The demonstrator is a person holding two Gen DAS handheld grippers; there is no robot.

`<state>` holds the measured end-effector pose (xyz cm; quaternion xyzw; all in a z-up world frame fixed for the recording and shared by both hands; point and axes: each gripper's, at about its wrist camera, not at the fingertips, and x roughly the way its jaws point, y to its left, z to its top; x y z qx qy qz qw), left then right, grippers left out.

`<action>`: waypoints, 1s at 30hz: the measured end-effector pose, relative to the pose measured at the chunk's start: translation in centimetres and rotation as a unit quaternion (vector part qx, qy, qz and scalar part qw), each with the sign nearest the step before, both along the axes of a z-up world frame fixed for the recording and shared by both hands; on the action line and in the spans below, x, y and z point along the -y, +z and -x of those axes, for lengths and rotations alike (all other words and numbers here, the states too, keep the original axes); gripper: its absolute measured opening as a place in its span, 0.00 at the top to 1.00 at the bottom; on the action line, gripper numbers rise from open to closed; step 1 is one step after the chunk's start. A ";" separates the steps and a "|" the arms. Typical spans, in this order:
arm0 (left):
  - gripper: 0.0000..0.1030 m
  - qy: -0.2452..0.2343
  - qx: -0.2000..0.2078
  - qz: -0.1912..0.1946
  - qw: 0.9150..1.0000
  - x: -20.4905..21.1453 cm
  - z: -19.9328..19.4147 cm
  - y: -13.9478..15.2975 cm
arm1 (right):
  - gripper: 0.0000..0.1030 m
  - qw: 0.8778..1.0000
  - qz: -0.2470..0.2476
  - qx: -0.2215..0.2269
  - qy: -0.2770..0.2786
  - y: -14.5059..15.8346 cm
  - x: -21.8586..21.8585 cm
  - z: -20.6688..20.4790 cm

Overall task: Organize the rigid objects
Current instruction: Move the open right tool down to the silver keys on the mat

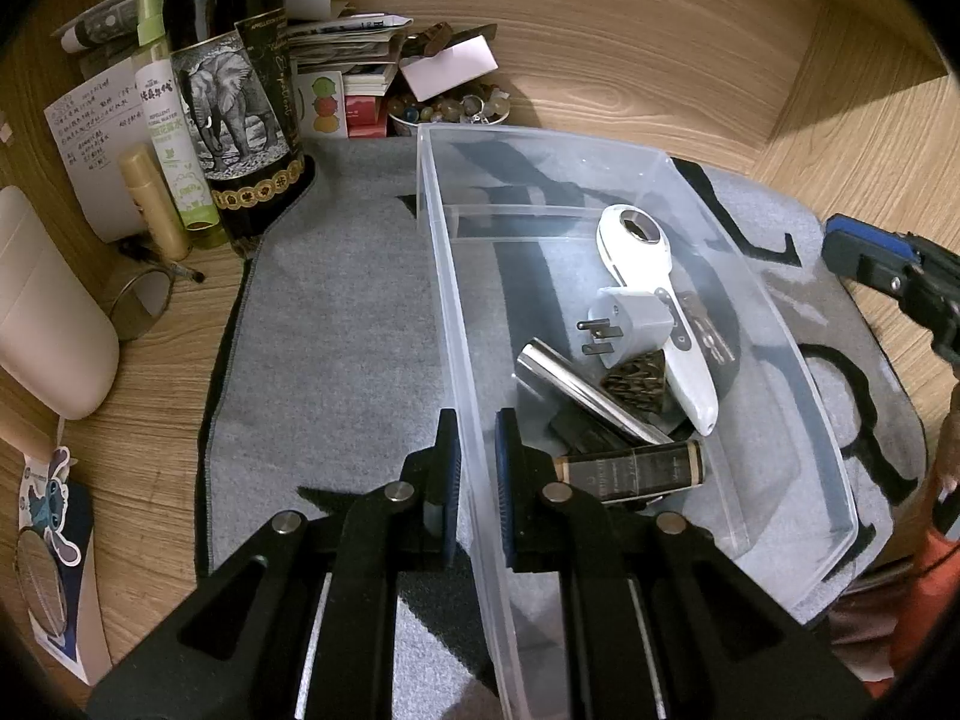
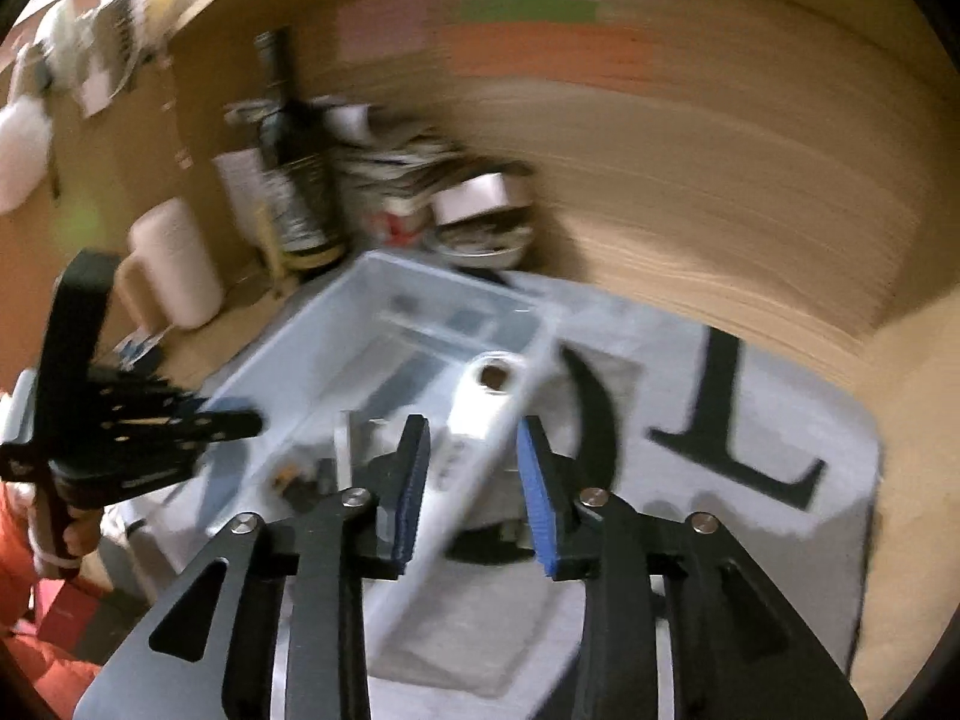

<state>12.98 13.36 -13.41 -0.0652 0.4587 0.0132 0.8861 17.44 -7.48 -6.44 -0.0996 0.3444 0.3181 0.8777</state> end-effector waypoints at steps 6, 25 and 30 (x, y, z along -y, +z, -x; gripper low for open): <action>0.90 0.002 -0.001 -0.001 1.000 0.0 0.0 0.1 | 0.62 0.998 0.014 -0.046 -0.030 -3.4 2.1 -1.9; 0.90 0.001 -0.001 -0.001 1.000 -0.1 0.0 0.0 | 0.74 0.993 0.083 -0.080 -0.006 -9.7 -1.7 -5.1; 0.90 0.001 -0.001 0.000 1.000 -0.2 0.0 -0.1 | 0.85 0.994 0.076 -0.081 -0.007 -9.5 -0.6 -4.6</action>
